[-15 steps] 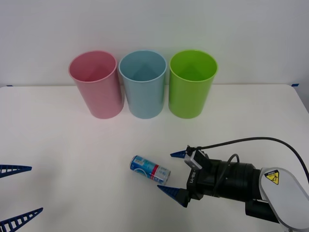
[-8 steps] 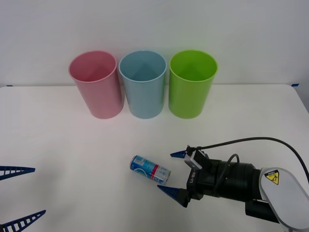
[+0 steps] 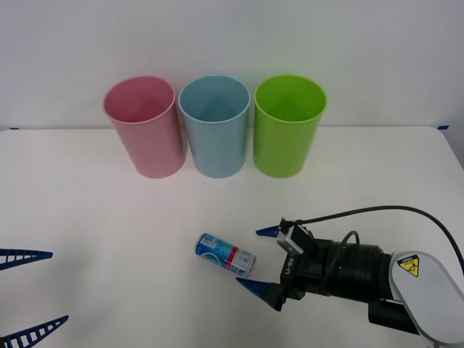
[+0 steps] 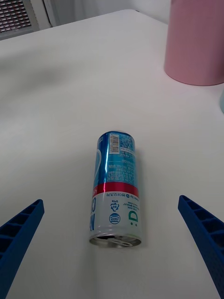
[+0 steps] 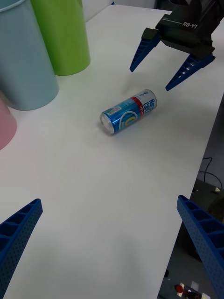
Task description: Put cans in the blue bin and PET bottles in the pink bin and trash in the green bin.
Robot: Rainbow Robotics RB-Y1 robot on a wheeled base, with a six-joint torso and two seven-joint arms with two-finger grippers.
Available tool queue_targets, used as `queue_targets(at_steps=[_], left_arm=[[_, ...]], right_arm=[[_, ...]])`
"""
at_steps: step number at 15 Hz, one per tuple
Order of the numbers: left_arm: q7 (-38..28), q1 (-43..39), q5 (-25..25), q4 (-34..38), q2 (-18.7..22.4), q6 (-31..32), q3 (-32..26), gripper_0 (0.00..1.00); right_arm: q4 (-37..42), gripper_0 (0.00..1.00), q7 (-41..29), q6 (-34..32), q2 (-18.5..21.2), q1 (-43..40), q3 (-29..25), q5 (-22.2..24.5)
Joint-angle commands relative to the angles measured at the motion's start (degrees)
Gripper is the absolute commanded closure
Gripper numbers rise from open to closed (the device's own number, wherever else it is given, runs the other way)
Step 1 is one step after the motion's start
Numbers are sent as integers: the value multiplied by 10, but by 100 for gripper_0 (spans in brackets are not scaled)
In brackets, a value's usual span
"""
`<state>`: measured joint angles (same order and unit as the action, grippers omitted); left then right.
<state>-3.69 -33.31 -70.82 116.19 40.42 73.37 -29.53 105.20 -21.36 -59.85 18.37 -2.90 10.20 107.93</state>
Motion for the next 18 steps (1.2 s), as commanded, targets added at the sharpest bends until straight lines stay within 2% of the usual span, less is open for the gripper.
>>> queue_targets(at_steps=[1, 13, 18], left_arm=[[0, 0, 0, 0, 0, 0, 0, 0], [0, 0, 0, 0, 0, 0, 0, 0], [0, 0, 0, 0, 0, 0, 0, 0]], right_arm=[[0, 0, 0, 0, 0, 0, 0, 0], [0, 0, 0, 0, 0, 0, 0, 0], [0, 0, -3, 4, -12, -7, 3, -13]])
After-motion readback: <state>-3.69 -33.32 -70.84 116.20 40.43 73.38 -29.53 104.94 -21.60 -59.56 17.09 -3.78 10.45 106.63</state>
